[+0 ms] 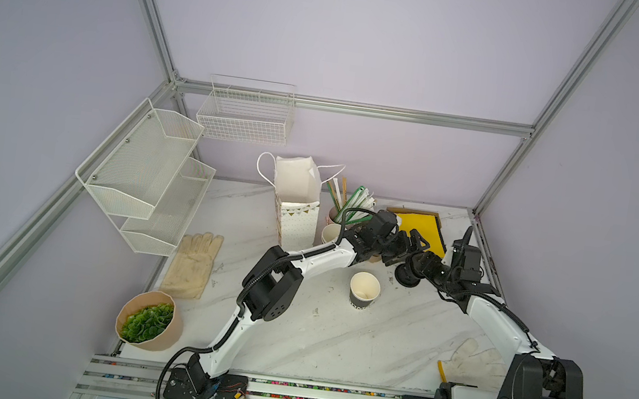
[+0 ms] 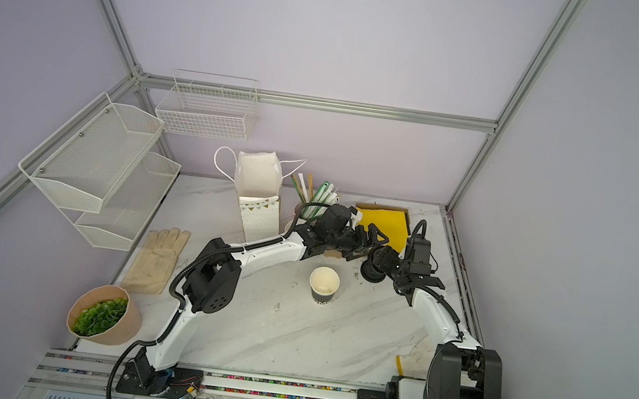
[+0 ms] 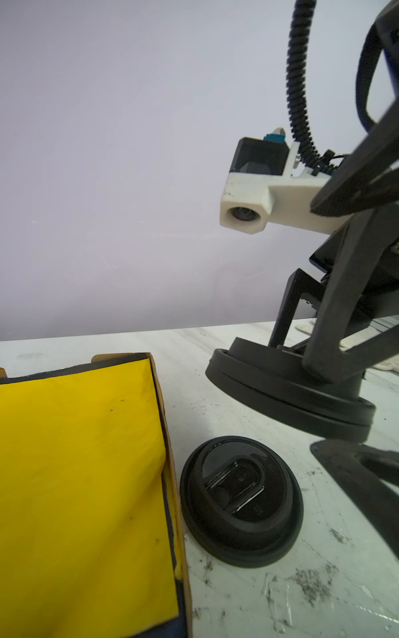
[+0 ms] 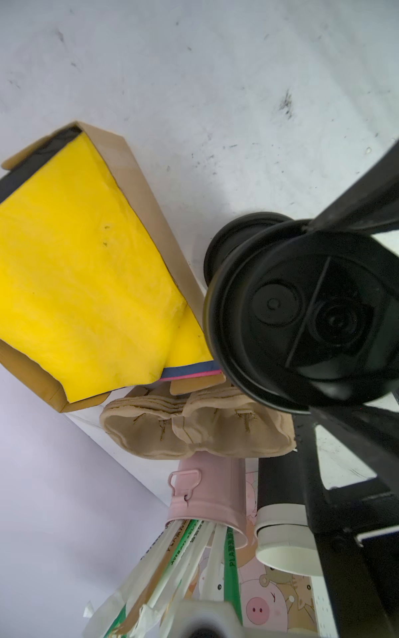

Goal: Pack the takeout coffee

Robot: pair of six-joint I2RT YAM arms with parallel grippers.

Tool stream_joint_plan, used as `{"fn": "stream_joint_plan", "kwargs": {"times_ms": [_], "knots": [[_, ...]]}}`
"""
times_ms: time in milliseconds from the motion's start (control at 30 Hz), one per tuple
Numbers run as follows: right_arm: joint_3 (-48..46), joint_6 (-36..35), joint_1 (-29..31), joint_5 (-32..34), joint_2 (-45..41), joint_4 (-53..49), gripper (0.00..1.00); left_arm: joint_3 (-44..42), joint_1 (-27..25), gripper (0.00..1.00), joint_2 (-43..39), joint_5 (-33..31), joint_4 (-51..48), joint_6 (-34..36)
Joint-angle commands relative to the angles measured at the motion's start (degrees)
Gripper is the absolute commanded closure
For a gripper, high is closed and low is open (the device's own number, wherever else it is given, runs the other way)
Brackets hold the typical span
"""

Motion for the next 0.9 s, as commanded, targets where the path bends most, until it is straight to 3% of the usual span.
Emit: {"fn": "stream_joint_plan", "kwargs": {"times_ms": [0,333,867], "knots": [[-0.6,0.8,-0.3,-1.4,-1.9,1.8,0.51,-1.5,0.0,0.01,0.6,0.1,1.2,0.3],[-1.1,0.1,-0.3,0.6,-0.5,1.6,0.51,-5.2,2.1,0.01,-3.8,-1.3,3.1,0.1],[-1.4,0.3,-0.3,-1.1,0.9,3.0,0.52,-2.8,0.5,0.01,-3.5,-0.2,4.8,-2.9]]}}
